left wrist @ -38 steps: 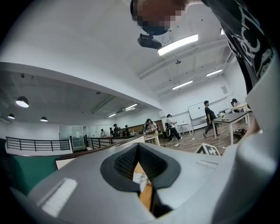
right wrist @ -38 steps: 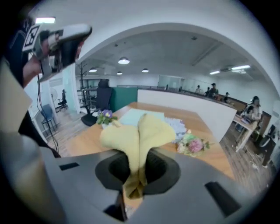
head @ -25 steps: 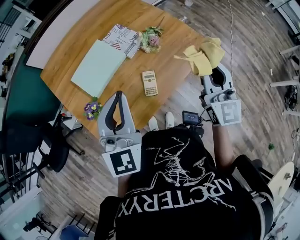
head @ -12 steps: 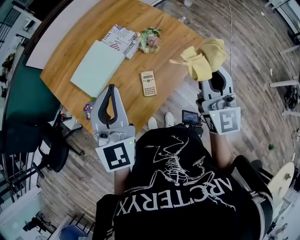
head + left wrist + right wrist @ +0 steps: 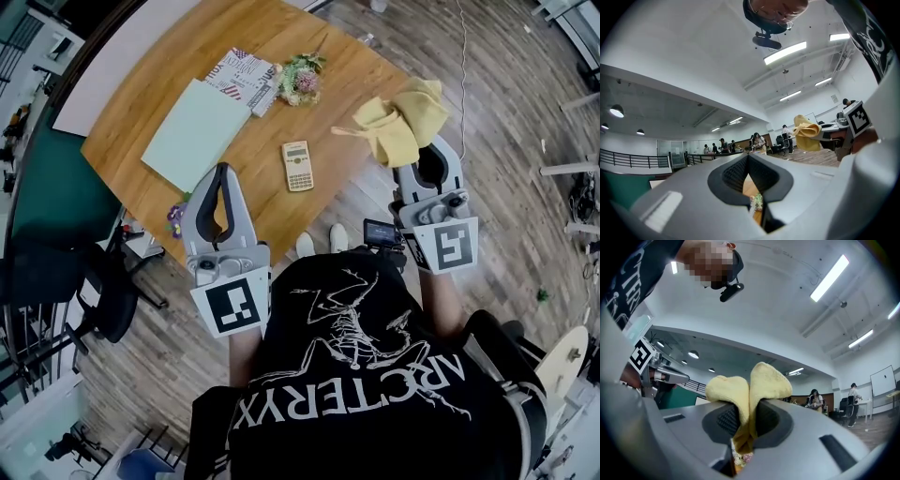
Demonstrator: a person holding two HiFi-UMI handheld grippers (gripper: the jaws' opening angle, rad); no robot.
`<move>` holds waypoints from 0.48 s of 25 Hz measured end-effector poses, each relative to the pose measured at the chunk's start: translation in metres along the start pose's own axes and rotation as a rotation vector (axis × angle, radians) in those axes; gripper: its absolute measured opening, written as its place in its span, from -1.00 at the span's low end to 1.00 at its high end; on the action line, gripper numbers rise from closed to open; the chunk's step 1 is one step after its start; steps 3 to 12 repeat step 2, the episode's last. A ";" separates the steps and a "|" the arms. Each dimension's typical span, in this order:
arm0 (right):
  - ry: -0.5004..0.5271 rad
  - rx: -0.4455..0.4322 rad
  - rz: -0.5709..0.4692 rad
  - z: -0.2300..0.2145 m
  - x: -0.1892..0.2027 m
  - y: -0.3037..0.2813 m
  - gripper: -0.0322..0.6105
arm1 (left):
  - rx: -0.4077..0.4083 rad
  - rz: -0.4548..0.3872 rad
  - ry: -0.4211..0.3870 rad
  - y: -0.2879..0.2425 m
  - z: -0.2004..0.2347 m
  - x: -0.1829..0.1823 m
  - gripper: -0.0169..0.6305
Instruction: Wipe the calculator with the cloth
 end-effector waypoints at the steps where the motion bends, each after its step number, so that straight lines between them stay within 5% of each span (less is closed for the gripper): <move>1: 0.002 -0.006 -0.004 0.000 0.000 0.000 -0.73 | -0.002 -0.003 0.003 -0.001 0.000 0.000 -0.92; 12: 0.004 -0.012 -0.008 0.000 0.000 -0.001 -0.73 | -0.003 -0.006 0.006 -0.002 0.000 0.000 -0.92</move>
Point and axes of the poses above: the fingertips, and each gripper's own axes: y backward along the fingers, z to its left, x out of its underside, the point moved 4 cm from there along y, backward along the fingers, and after that the axes turned 10 degrees about -z, right-handed, at the moved point
